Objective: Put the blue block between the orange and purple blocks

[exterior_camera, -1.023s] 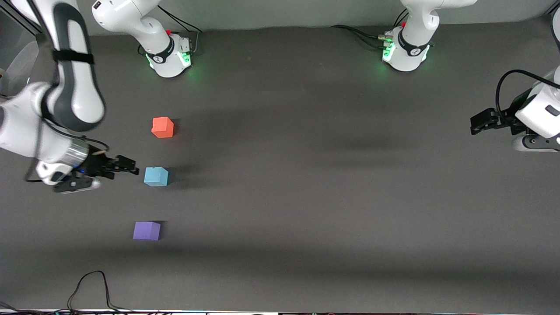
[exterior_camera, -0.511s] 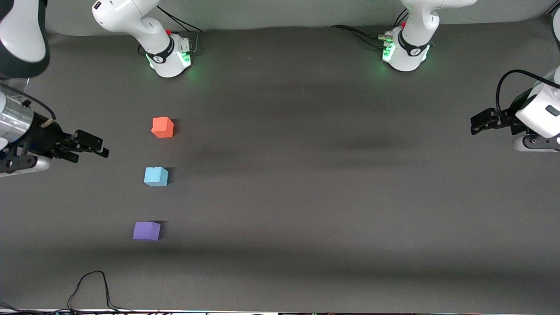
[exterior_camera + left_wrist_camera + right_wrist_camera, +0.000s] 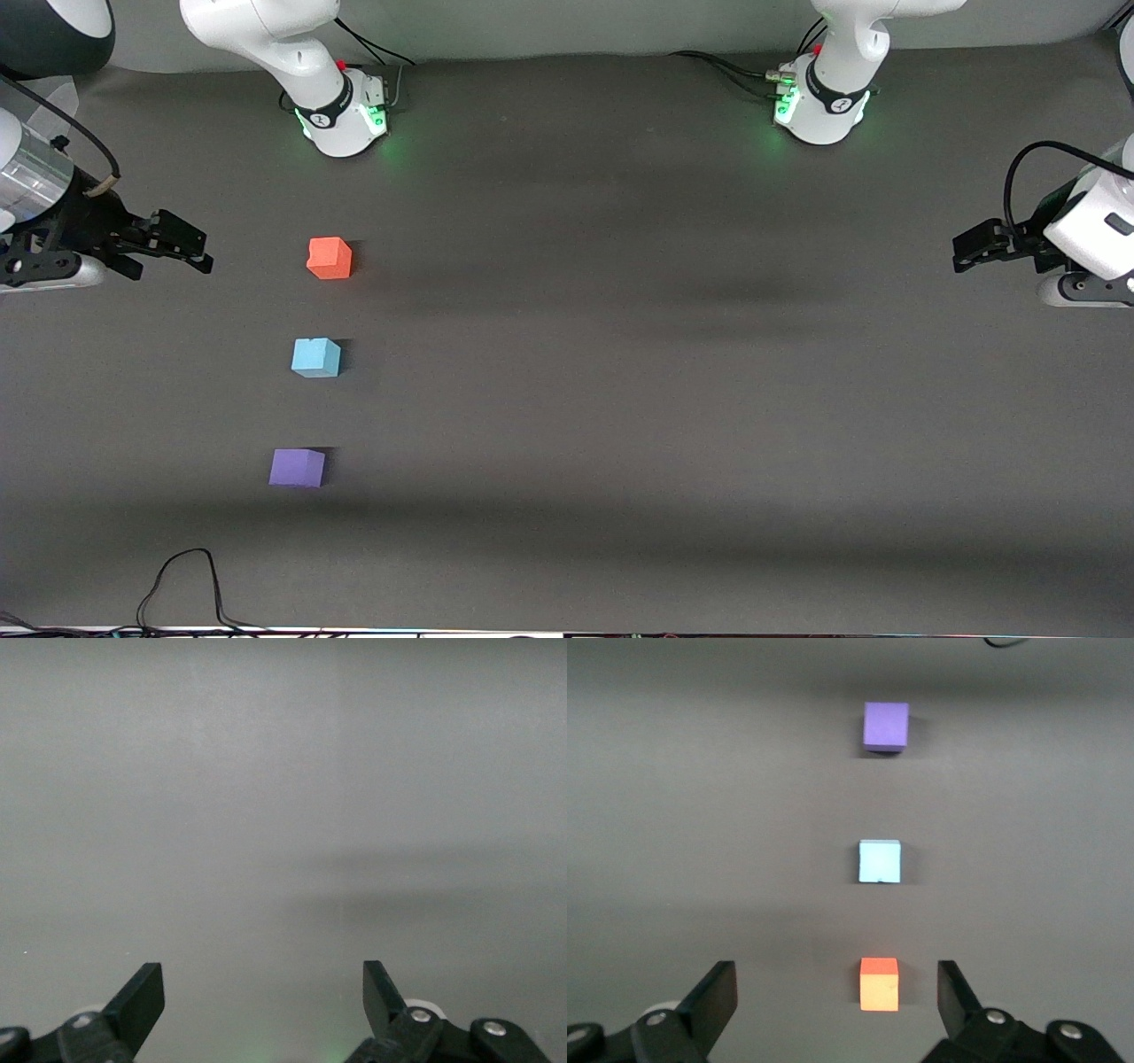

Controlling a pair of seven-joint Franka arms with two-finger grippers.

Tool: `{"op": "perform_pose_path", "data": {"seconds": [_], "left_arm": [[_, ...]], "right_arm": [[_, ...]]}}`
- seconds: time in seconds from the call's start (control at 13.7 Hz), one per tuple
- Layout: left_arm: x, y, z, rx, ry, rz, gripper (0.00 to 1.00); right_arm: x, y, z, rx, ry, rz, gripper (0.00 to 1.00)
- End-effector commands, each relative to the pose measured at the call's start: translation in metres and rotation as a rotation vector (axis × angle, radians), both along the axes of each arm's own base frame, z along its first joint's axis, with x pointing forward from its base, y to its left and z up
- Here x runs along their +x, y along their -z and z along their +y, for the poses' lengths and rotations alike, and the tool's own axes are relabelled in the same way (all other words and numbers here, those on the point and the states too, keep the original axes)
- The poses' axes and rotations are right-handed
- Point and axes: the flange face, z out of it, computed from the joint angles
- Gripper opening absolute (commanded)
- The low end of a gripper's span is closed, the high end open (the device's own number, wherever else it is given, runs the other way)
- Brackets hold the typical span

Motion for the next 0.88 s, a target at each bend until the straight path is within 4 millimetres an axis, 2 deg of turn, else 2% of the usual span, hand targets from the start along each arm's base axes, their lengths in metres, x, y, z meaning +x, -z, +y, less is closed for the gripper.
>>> {"op": "perform_pose_path", "data": {"seconds": [0.0,0.15,0.22,0.58,0.8], "left_arm": [[-0.002,-0.002,-0.001,-0.004,-0.013,0.005,1.0],[-0.002,-0.002,-0.001,-0.004,-0.013,0.005,1.0],[-0.002,-0.002,-0.001,-0.004,-0.013,0.005,1.0],[-0.002,-0.002,-0.002,-0.006,-0.011,0.006,1.0],[-0.002,-0.002,-0.002,-0.004,-0.011,0.005,1.0]], "right_arm": [[-0.005,0.01,-0.007,-0.027,0.017,0.01,1.0],[-0.008,0.018,0.021,-0.036,-0.016,0.022,1.0],[-0.009,0.016,0.024,-0.042,-0.026,0.018,1.0],[-0.007,0.018,0.039,-0.036,-0.05,0.016,1.0],[-0.006,0.02,0.033,-0.035,-0.043,0.018,1.0]]}}
